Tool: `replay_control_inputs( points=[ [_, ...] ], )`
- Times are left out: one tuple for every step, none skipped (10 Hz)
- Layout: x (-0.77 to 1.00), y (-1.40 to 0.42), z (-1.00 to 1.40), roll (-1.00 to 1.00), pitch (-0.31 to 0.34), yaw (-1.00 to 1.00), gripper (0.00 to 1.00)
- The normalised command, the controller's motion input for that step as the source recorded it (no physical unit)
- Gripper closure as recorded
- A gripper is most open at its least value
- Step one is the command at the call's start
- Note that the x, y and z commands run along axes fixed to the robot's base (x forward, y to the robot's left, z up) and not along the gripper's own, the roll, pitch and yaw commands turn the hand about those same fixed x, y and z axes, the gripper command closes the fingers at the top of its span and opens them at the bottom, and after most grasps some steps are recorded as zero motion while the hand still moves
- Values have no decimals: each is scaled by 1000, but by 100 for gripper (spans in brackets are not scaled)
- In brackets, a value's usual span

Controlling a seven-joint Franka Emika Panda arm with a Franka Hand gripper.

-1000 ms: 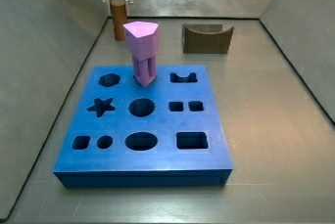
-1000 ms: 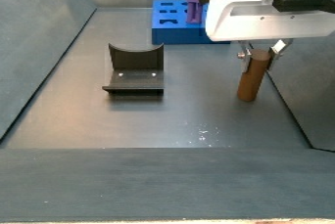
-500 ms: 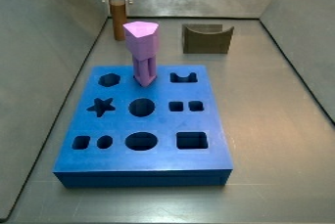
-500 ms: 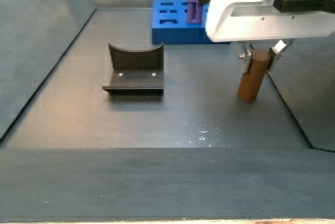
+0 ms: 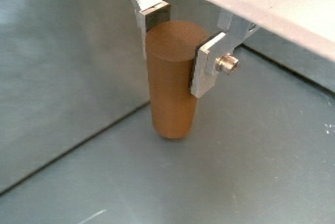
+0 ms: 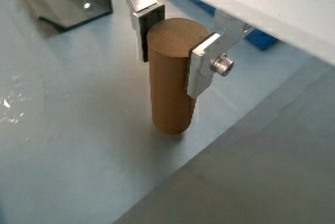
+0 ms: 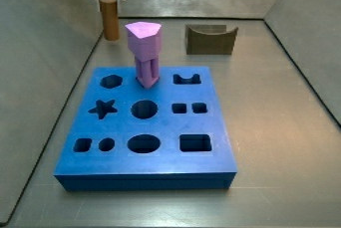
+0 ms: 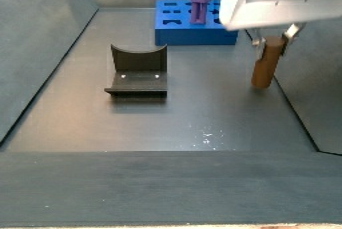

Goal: Pick up the round object. Move to above the board. Insert the round object.
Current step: Move to above the board.

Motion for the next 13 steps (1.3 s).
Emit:
replay_control_inputs(
  points=[
    [-217, -356, 1000, 376, 134, 69, 100],
    [-217, -314, 1000, 288, 72, 39, 100],
    [-224, -289, 1000, 254, 48, 24, 100],
    [-234, -268, 1000, 238, 35, 19, 100],
    [-250, -246, 1000, 214, 31, 21, 100],
    [-263, -226, 1000, 189, 36, 20, 100],
    [-284, -202, 1000, 150, 56, 18, 100],
    [-302, -186, 1000, 119, 75, 25, 100],
    [-315, -176, 1000, 97, 87, 25, 100],
    [-366, -153, 1000, 41, 115, 31, 100],
    [-395, -144, 1000, 20, 121, 34, 100],
    [-466, -127, 1000, -14, 124, 37, 100],
    [-489, -104, 907, -34, 131, 40, 100]
  ],
)
